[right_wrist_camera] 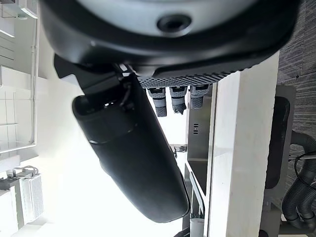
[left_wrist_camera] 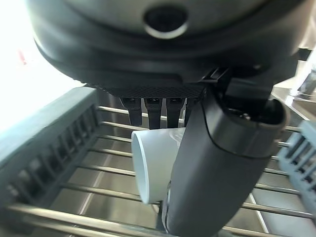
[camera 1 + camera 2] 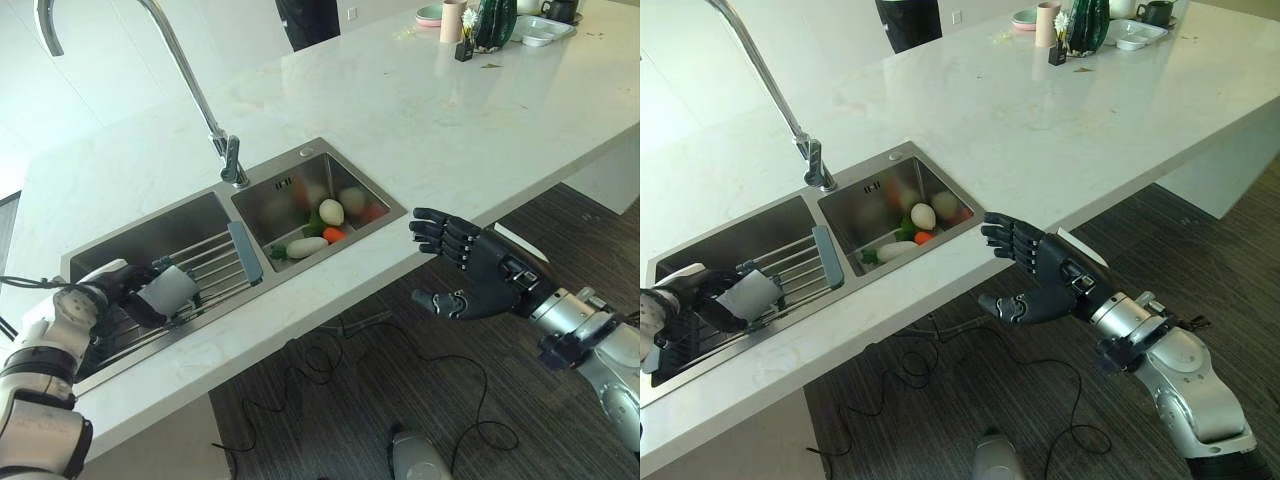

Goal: Place the dishes in the dishwasher.

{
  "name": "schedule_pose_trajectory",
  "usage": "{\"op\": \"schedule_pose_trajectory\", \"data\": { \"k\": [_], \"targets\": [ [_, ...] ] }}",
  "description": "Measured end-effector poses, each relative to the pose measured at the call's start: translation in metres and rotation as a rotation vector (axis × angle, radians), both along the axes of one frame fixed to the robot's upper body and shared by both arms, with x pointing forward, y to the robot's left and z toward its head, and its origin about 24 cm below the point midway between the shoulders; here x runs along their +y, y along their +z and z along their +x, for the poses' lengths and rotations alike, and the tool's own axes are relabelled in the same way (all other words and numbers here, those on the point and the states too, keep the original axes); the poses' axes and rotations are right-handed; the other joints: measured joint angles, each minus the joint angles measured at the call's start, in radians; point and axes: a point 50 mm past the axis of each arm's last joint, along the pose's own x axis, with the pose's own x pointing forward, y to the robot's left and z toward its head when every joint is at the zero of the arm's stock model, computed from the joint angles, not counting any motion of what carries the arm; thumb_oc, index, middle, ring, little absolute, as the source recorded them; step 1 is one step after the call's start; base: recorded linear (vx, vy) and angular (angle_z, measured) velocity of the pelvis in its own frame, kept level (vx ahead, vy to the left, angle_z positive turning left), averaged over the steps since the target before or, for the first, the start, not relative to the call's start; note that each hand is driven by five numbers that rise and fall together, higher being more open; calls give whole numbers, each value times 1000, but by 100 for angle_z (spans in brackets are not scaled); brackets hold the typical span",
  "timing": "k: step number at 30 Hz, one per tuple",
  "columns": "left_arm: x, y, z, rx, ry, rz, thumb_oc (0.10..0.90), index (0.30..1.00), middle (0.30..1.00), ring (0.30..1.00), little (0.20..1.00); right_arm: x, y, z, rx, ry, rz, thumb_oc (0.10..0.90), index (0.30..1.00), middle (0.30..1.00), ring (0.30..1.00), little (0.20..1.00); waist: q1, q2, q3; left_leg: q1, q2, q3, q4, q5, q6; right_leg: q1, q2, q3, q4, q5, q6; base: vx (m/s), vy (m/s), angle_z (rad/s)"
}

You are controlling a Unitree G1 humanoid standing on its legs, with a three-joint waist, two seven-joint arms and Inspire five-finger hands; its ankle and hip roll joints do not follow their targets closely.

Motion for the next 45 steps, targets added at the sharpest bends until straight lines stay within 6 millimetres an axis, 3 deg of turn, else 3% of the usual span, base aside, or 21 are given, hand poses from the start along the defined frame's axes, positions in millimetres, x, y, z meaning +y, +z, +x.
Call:
{"op": "schedule_pose_trajectory", "data": {
  "k": [4,5,6,7,16,20,27,35,36,38,41,45],
  "targets": [
    [14,-12,-15,61,92,-48,800,900,900,900,900,-1,-1,0,3,-8,-26,800,900,900,900,900,-18,0,0,0,3,2,0,0,0,0,4,2,-4,4,-3,0,6,-3],
    [13,-12,-15,67,89,-55,726,789,789,789,789,-2,-4,-2,16,-17,-25,800,900,900,900,900,-20,2,0,1,4,7,1,0,0,0,5,4,-8,8,-3,-7,15,-7],
    [13,-12,-15,67,89,-57,489,434,434,434,434,-2,-7,-3,28,-21,-25,800,900,900,900,900,-20,2,-1,1,3,7,1,0,0,0,5,5,-8,8,-2,-18,13,-6],
    [13,-15,-17,83,96,-71,400,300,300,300,300,-3,-9,-3,38,-22,-27,800,900,900,900,900,-20,6,-3,1,3,10,1,0,0,0,5,6,-10,10,-1,-31,1,-4],
    [11,-20,-17,79,125,-106,400,300,300,300,300,-2,-9,-4,41,-32,-29,800,900,900,900,900,-18,20,-12,1,3,12,0,0,0,2,5,7,-16,22,-10,-4,-1,0],
    [-1,-12,-4,9,46,-97,400,300,300,300,300,-2,-9,-4,41,-32,-28,800,900,900,900,900,0,19,-11,-1,4,12,1,2,0,1,3,5,-16,19,-3,-55,-46,0],
    [-9,14,8,-330,37,-11,400,300,300,300,300,-3,-10,-5,43,-33,-27,800,900,900,900,900,32,9,-7,-19,4,-16,0,6,-1,-1,-4,-20,-16,14,-1,-33,-39,11],
    [-24,62,11,-758,25,89,400,300,300,300,300,-3,-19,-9,56,-52,18,800,900,900,900,900,76,-13,5,-48,3,-62,11,7,0,3,-15,-60,-19,8,-1,-33,-62,17],
    [-23,66,3,-801,16,107,400,300,300,300,300,-3,-20,-11,51,-64,44,800,900,900,900,900,104,-18,11,-53,7,-64,10,5,-1,8,-18,-68,-10,6,-1,-51,-122,15],
    [-27,76,-12,-929,-13,109,400,300,300,300,300,-8,-22,-14,46,-98,69,800,900,900,900,900,103,-33,19,-54,2,-95,14,4,-3,14,-23,-88,-12,-8,-1,-10,-66,30],
    [-25,83,-19,-1016,21,97,400,300,300,300,300,-9,-22,-15,26,-113,86,800,900,900,900,900,146,-35,19,-56,1,-105,15,3,-2,18,-28,-98,-6,-14,-3,0,-76,16],
    [-31,94,-28,-1121,21,79,400,300,300,300,300,-4,-25,-15,18,-116,135,800,900,900,900,900,170,-38,20,-55,2,-125,16,3,-4,33,-31,-118,-3,-21,-2,12,-139,18]
  ]
}}
